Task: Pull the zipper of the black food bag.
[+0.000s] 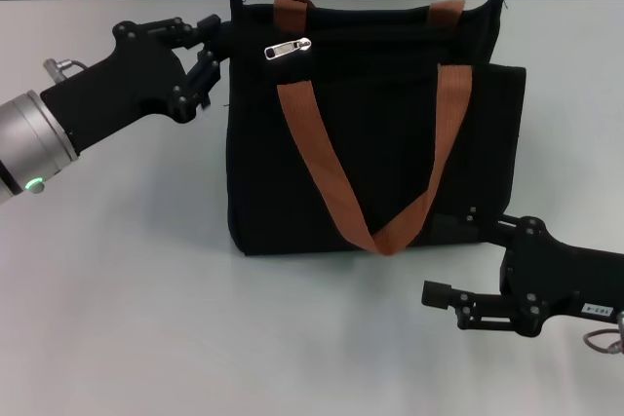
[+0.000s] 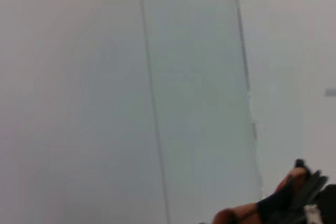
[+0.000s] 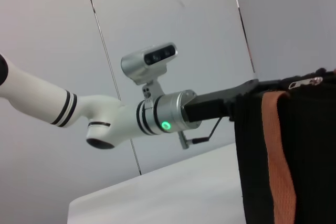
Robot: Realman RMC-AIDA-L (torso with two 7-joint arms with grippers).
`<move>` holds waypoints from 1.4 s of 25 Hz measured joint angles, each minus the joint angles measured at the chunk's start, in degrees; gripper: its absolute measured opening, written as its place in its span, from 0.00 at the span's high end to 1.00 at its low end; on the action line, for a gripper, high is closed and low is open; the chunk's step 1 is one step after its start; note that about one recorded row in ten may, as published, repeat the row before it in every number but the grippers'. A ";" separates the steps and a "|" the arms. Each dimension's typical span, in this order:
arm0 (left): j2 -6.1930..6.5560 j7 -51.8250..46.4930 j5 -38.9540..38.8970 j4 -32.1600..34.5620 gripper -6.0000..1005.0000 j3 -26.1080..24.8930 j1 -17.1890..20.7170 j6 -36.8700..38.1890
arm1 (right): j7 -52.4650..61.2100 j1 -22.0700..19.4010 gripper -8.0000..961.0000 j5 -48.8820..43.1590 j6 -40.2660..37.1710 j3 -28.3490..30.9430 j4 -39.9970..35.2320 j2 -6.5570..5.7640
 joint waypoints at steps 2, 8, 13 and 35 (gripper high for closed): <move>0.04 0.01 0.30 0.00 0.77 0.07 0.02 1.27 | -0.01 -0.06 0.14 0.99 -0.50 0.07 0.03 0.01; 0.23 -1.35 0.71 0.18 0.94 0.23 -0.87 3.43 | -0.09 -0.64 0.14 6.76 -2.41 0.06 0.64 0.01; 0.25 -2.27 1.38 0.44 0.97 1.72 -2.95 3.70 | -0.10 -0.68 0.14 13.04 -3.62 0.04 3.82 0.05; -0.46 -7.63 0.59 -0.35 0.97 5.17 -7.43 4.82 | 18.17 4.41 0.14 16.92 -3.85 -0.49 -1.75 -0.65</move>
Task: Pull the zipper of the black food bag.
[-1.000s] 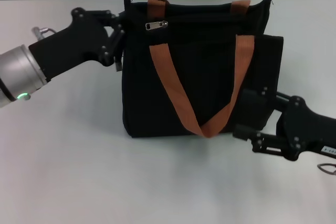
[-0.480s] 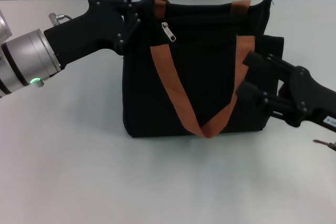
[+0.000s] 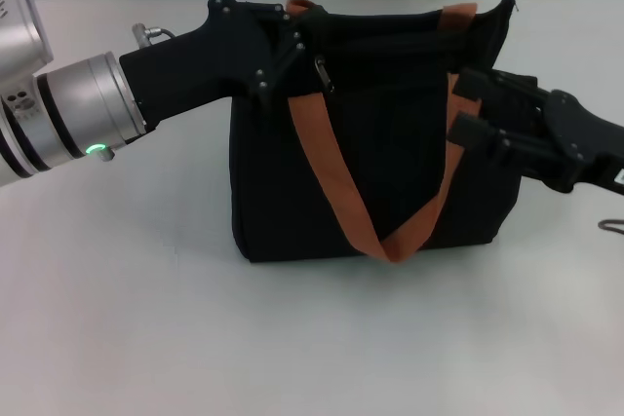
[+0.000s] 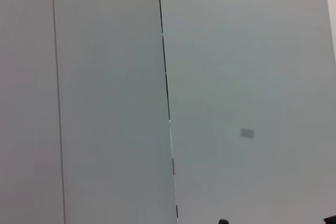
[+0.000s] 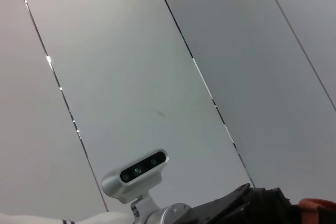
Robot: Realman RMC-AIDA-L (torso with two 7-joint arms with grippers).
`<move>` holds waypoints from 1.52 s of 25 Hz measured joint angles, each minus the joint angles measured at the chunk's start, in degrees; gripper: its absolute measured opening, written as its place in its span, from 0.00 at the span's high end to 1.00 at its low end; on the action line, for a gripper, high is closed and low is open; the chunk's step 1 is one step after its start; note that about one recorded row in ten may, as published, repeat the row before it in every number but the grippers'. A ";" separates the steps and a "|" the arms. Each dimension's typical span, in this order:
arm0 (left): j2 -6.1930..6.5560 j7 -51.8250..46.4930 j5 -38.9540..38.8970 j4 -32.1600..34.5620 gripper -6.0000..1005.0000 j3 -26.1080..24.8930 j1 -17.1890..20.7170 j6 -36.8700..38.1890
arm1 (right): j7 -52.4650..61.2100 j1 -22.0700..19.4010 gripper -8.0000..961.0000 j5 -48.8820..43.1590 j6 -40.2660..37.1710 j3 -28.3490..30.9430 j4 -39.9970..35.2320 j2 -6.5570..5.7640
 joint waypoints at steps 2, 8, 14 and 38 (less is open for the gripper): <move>-0.02 -0.01 -0.88 -1.00 0.97 -0.04 -0.75 0.05 | -0.12 1.26 0.14 -0.02 3.07 -0.15 -0.04 0.41; -0.01 -0.05 -1.79 -1.41 0.97 -0.01 -1.52 0.33 | -0.53 3.32 0.14 -0.03 6.51 -0.43 1.13 0.85; -0.01 -0.63 -4.44 -1.69 0.97 0.12 -2.24 0.74 | -0.94 5.35 0.14 0.14 9.51 -0.44 3.84 1.02; -0.01 -0.81 -5.63 -3.44 0.97 0.84 -3.92 2.27 | -2.01 7.97 0.21 -0.17 10.44 -0.53 4.73 1.01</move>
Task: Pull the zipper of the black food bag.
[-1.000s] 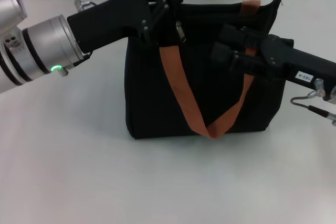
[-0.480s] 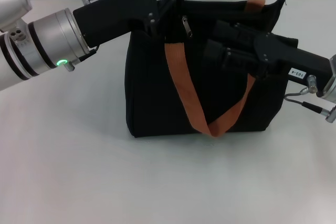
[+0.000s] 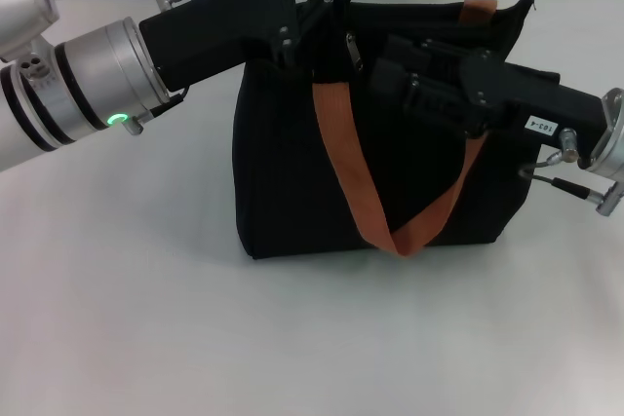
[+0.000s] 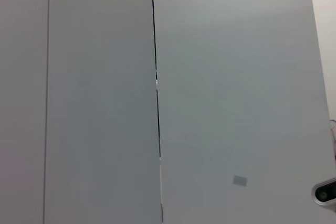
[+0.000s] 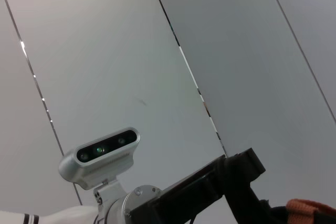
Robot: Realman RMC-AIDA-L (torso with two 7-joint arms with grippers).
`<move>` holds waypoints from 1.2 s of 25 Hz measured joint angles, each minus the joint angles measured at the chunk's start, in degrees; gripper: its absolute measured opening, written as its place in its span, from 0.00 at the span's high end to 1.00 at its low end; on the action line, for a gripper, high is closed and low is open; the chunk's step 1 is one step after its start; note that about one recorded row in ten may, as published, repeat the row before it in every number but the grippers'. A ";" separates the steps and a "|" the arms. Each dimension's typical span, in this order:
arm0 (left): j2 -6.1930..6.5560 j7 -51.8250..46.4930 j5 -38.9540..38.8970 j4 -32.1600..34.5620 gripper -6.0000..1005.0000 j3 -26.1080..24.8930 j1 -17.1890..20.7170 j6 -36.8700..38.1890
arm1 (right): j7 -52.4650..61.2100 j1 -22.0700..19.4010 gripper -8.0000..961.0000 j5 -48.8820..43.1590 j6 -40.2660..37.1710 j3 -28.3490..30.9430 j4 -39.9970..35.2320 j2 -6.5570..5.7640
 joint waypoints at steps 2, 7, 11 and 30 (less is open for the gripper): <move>0.00 0.09 -0.01 -0.66 0.97 -0.01 -0.45 0.02 | 0.00 0.43 0.29 -0.05 0.86 0.00 0.34 0.02; 0.00 0.45 -0.01 -0.78 0.97 0.02 -0.62 0.03 | -0.14 1.24 0.56 -0.07 3.16 -0.26 1.53 0.05; 0.00 0.57 -0.01 -0.79 0.97 0.06 -0.63 0.04 | -0.16 1.47 0.66 0.08 4.63 -1.06 1.69 0.07; 0.00 0.68 -0.01 -2.18 0.97 0.07 -2.37 0.12 | -0.27 3.91 0.71 -0.03 5.67 -1.32 3.47 0.17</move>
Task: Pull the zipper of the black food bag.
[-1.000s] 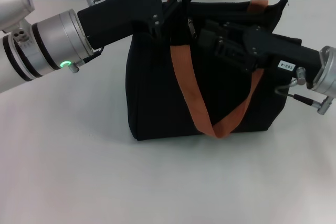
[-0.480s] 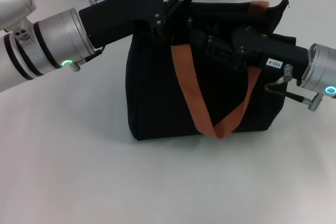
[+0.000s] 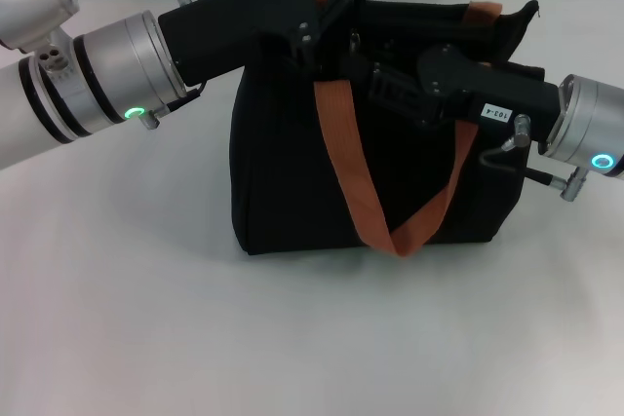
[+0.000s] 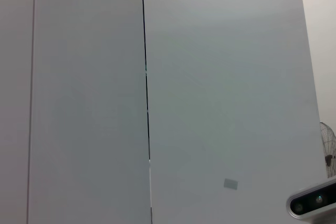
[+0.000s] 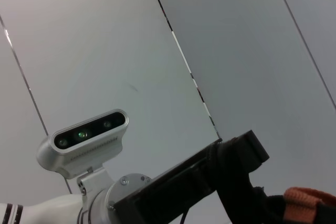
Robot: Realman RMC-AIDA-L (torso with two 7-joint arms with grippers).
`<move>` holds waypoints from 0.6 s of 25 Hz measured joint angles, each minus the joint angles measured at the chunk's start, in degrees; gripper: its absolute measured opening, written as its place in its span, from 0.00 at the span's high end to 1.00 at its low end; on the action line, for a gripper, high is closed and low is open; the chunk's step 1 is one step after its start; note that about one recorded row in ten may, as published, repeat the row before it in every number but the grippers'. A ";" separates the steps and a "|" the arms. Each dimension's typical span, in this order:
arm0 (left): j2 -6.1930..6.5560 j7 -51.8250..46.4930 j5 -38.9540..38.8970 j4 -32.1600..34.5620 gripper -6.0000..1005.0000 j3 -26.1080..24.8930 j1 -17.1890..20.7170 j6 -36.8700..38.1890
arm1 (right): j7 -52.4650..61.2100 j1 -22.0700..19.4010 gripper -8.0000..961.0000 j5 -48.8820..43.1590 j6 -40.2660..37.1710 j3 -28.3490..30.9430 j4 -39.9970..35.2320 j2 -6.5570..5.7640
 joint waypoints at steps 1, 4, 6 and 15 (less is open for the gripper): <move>0.00 0.01 0.00 -0.01 0.97 -0.06 0.00 0.01 | 0.00 -0.01 0.71 0.00 0.14 0.00 0.03 0.00; -0.01 0.03 0.00 0.00 0.97 -0.41 0.00 0.03 | 0.00 -0.28 0.71 0.01 0.54 0.01 0.04 0.00; 0.00 0.03 0.00 0.04 0.97 -0.48 0.06 0.07 | 0.00 -0.44 0.72 0.01 0.62 0.01 0.04 0.00; 0.00 0.03 -0.56 0.05 0.97 -0.10 0.27 0.33 | 0.00 -0.57 0.77 0.29 0.73 0.00 0.05 0.01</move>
